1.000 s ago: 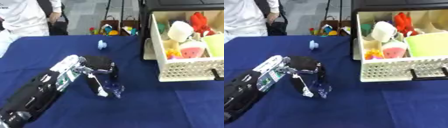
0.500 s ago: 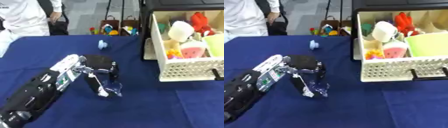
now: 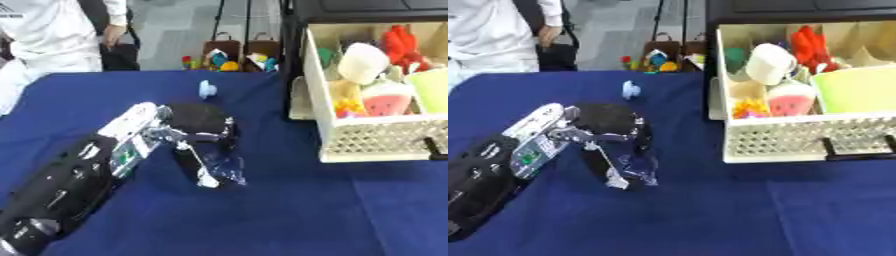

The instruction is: Pick up objects from table and place into drawer.

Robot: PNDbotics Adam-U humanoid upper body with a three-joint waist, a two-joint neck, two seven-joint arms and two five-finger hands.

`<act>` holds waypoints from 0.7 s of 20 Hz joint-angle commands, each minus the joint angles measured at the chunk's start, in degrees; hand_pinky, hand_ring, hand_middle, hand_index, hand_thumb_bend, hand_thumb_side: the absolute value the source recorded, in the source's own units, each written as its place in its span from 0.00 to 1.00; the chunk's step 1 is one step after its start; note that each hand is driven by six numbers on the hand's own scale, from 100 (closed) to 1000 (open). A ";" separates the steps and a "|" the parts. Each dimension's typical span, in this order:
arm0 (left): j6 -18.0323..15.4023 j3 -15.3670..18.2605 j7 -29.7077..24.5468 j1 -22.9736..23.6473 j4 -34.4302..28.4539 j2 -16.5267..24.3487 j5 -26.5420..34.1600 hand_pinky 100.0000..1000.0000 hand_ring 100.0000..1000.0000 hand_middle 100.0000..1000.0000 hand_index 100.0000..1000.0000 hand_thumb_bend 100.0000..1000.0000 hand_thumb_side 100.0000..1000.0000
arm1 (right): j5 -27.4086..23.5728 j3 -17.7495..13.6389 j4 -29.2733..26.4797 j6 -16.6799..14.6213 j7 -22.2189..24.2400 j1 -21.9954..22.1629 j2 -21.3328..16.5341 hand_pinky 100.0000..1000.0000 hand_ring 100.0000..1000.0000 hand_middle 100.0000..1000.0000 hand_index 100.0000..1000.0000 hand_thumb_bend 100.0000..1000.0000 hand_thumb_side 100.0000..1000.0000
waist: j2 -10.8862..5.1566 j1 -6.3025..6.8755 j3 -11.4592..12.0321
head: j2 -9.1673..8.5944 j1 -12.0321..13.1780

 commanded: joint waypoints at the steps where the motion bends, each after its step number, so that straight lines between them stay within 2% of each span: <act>1: 0.73 0.72 -0.60 -0.31 -2.97 3.26 1.11 0.31 0.48 0.34 0.39 0.29 0.45 | 0.05 -0.05 -0.83 -0.50 -0.49 -0.47 -0.90 0.70 0.75 0.64 0.77 0.00 1.00 | -1.70 -0.03 0.15 | 0.55 -0.09; 5: 2.01 0.69 -1.99 0.49 -5.87 5.36 2.89 0.32 0.48 0.34 0.39 0.29 0.45 | 0.12 -0.04 -0.83 -0.48 -0.52 -0.31 -1.06 0.70 0.75 0.64 0.77 0.00 1.00 | -1.93 0.11 0.29 | 0.68 -0.21; 9: 4.49 2.29 -2.04 3.03 -11.16 9.78 6.34 0.32 0.47 0.34 0.39 0.26 0.45 | 0.28 -0.20 -0.83 -0.38 -0.68 0.02 -1.33 0.70 0.75 0.65 0.77 0.00 1.00 | -2.51 0.38 0.76 | 1.15 -0.44; 14: 7.81 4.17 -2.43 5.46 -16.52 13.36 9.55 0.32 0.47 0.33 0.38 0.23 0.45 | 0.42 -0.26 -0.83 -0.32 -0.91 0.19 -1.44 0.70 0.75 0.65 0.77 0.00 1.00 | -2.88 0.38 1.06 | 1.17 -0.58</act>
